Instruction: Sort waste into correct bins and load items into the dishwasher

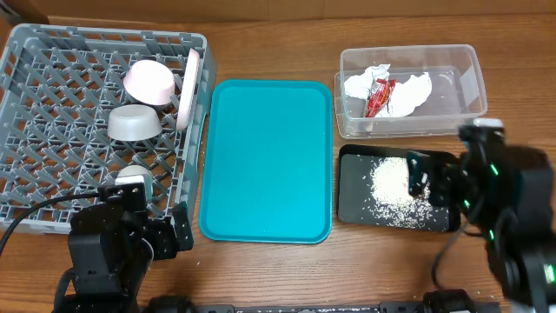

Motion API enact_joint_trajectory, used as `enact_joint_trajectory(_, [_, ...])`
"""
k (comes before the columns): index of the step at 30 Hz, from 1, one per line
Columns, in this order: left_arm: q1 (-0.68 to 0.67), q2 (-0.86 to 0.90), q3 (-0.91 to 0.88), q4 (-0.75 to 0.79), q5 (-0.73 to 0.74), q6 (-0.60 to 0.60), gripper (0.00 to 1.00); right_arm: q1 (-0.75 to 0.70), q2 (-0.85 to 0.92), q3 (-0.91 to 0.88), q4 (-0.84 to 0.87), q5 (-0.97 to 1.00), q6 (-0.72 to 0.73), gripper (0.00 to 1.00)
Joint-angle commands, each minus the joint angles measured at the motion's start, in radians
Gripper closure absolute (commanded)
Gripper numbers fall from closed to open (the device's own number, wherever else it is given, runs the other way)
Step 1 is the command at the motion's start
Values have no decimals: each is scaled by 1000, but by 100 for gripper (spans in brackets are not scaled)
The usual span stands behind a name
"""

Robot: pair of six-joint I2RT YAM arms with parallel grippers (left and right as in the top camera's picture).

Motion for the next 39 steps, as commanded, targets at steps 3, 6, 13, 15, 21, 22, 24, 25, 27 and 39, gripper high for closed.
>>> enact_joint_trajectory(3, [0, -6, -8, 3, -14, -10, 0, -2, -304, -216, 182, 87, -6, 0])
enact_joint_trajectory(6, [0, -6, -8, 3, -14, -11, 0, -2, -466, -352, 272, 86, -6, 0])
enact_joint_trajectory(13, [0, -6, -8, 3, -14, -10, 0, -2, -780, -636, 444, 74, 2, 0])
enact_joint_trajectory(15, [0, -6, -8, 3, -14, -10, 0, -2, -801, -697, 523, 74, 2, 0])
enact_joint_trajectory(21, [0, -6, -8, 3, -14, -10, 0, -2, -798, -858, 797, 70, 1, 0])
enact_joint_trajectory(22, [0, -6, -8, 3, -14, -11, 0, -2, -798, -880, 836, 70, 1, 0])
enact_joint_trajectory(24, [0, -6, -8, 3, -14, -10, 0, -2, -800, -927, 913, 70, 1, 0])
enact_joint_trajectory(25, [0, -6, -8, 3, -14, -10, 0, -2, -801, -951, 950, 70, 0, 0])
enact_joint_trajectory(27, [0, -6, -8, 3, -14, -10, 0, -2, -801, -986, 998, 70, -6, 0])
enact_joint_trajectory(39, [0, -6, -8, 3, -14, -10, 0, -5, -801, -1062, 980, 64, -92, 0])
